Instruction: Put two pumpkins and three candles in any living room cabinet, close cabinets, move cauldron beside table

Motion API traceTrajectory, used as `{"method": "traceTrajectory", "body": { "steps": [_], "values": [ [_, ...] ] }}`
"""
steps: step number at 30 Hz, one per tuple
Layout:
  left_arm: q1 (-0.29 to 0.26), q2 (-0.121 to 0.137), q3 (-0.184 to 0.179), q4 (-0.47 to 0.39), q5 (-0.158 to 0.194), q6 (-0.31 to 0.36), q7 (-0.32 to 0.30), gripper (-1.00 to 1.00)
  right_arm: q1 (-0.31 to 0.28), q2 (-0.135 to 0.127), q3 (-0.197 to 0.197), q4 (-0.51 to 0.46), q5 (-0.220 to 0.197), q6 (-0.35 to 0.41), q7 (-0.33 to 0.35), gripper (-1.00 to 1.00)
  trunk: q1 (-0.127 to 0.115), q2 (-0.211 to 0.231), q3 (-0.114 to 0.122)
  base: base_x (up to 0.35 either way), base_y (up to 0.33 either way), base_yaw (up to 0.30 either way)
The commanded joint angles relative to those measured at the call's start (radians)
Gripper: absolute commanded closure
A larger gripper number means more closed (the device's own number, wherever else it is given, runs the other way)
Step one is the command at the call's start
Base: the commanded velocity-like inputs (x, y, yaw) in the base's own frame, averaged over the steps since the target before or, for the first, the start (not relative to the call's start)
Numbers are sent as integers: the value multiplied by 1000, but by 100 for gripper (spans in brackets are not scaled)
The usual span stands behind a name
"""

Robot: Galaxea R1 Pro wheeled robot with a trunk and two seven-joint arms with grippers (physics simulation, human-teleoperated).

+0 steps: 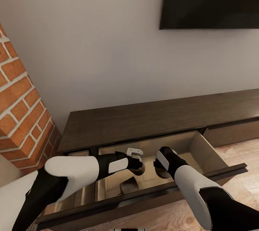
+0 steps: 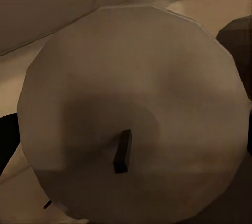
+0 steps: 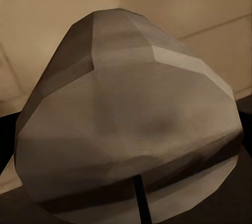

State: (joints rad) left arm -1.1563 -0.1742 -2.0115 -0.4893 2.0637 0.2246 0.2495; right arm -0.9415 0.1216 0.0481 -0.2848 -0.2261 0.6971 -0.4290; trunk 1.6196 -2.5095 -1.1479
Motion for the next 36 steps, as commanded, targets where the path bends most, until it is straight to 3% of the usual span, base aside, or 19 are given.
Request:
{"method": "traceTrajectory", "body": {
  "steps": [1,6,16,23,27,36],
  "values": [
    [-1,0,-4,-2,4,-1,3,100,0,1,6,-2,-9,-1,-8,100,0,-1,-1,0,0,0],
    [-2,0,-4,-2,4,-2,4,100,0,5,6,-3,-9,-36,-7,100,0,-1,-1,0,0,0],
    [-2,0,-4,-2,4,-2,4,100,0,10,6,-7,-9,-50,-7,100,2,-2,-24,0,0,0],
    [-2,0,-4,-6,4,-23,6,100,0,22,6,-7,44,-53,-6,100,3,-2,-28,0,0,0],
    [-1,0,-4,-8,3,-42,10,100,0,24,6,-7,50,-53,-5,100,5,-3,-44,0,0,0],
    [-2,0,-4,-9,3,-52,11,100,0,24,6,-7,51,-53,-5,100,6,-4,-51,0,0,0]
  ]
}}
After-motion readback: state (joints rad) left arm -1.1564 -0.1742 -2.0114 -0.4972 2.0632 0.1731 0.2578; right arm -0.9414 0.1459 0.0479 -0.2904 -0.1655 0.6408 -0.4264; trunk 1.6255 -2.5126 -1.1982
